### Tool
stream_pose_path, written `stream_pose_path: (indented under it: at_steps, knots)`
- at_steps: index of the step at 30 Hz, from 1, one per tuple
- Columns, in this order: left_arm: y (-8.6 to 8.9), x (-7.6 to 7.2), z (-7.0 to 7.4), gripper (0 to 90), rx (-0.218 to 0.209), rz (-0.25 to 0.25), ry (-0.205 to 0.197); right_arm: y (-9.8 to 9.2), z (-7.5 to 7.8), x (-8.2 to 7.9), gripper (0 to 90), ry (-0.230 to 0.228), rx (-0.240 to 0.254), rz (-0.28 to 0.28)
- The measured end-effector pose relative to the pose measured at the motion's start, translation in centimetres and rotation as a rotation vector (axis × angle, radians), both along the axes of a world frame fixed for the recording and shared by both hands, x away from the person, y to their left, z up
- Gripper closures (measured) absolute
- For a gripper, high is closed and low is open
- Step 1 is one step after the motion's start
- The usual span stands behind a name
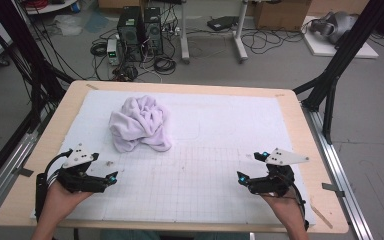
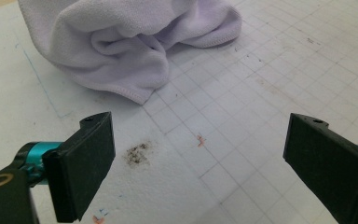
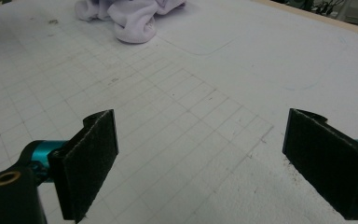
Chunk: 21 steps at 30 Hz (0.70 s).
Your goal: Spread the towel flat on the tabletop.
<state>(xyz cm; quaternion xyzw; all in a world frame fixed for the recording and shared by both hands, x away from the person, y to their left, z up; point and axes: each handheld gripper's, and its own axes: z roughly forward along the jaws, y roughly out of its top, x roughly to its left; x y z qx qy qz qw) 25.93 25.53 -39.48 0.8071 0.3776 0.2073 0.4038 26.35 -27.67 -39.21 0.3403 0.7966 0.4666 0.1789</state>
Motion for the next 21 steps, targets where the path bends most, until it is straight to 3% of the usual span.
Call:
stream_pose_path:
  at_steps: [21]
  knots:
    - [-0.1, 0.1, 0.3, 10.0, 0.004, -0.019, 0.014, 1.1, 0.3, 0.4, 9.6, -0.001, -0.004, 0.027]
